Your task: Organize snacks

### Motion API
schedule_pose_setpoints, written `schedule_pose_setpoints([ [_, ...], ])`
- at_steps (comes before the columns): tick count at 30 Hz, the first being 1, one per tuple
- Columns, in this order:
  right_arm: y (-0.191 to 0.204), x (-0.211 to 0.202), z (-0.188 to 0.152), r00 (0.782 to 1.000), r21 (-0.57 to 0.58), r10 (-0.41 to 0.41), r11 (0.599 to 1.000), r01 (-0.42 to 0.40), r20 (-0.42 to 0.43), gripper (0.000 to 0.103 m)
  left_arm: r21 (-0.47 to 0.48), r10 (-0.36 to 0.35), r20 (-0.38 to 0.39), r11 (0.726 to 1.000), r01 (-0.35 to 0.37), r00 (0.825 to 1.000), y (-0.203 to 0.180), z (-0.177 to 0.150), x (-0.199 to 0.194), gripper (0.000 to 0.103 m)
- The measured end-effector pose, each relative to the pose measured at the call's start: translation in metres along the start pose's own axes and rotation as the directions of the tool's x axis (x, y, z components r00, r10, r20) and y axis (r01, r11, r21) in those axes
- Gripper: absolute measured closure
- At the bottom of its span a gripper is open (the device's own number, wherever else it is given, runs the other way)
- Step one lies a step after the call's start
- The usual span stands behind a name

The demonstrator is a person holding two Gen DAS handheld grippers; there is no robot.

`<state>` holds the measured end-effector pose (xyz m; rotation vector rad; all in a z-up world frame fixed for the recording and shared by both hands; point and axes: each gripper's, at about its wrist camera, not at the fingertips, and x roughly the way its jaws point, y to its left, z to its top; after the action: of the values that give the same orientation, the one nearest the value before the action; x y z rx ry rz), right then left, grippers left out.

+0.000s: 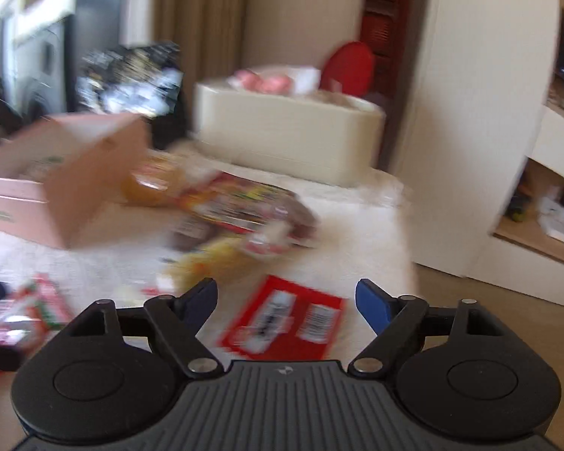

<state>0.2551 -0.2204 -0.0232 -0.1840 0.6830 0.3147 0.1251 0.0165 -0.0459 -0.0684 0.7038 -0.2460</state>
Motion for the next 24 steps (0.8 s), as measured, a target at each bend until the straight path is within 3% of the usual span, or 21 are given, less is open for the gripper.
schedule_pose_setpoints([
  [2,-0.01,0.01,0.001,0.996,0.132,0.044,0.991,-0.034,-0.075,0.022,-0.009,-0.003,0.009,1.0,0.003,1.0,0.001,-0.001,0.0,0.027],
  [4,-0.013,0.007,-0.004,0.996,0.202,0.064,0.978,-0.05,-0.063,0.019,-0.011,-0.004,0.013,1.0,0.005,1.0,0.002,-0.002,-0.001,0.027],
  [7,-0.002,0.008,-0.007,0.997,0.153,0.023,0.988,-0.011,-0.076,0.021,-0.01,-0.004,0.013,1.0,0.005,1.0,0.002,-0.002,-0.001,0.027],
  [9,0.004,0.006,-0.008,0.998,0.113,0.018,0.994,-0.01,-0.068,0.038,-0.009,-0.007,0.011,1.0,0.007,1.0,0.001,-0.002,-0.002,0.027],
  [11,0.004,-0.001,-0.006,0.996,0.109,0.046,0.993,-0.037,-0.078,0.04,0.004,-0.006,0.004,1.0,0.006,1.0,0.0,-0.003,-0.003,0.027],
  [13,0.005,-0.015,-0.008,0.997,0.095,0.054,0.994,-0.048,-0.058,0.054,0.028,0.002,-0.005,1.0,-0.002,1.0,-0.003,-0.004,-0.005,0.027],
  [20,0.007,-0.072,-0.024,0.995,0.056,0.102,0.993,-0.102,0.003,0.055,0.091,0.011,-0.022,0.996,-0.009,1.0,-0.011,-0.009,-0.01,0.027],
  [22,0.008,-0.079,-0.029,0.995,0.04,0.099,0.994,-0.1,0.018,0.055,0.079,0.032,-0.018,0.996,-0.031,0.999,-0.01,-0.009,-0.012,0.039],
  [24,0.007,-0.08,-0.036,0.992,0.036,0.122,0.992,-0.123,0.009,0.055,0.032,0.013,-0.016,0.999,-0.012,1.0,-0.004,-0.01,-0.016,0.042],
])
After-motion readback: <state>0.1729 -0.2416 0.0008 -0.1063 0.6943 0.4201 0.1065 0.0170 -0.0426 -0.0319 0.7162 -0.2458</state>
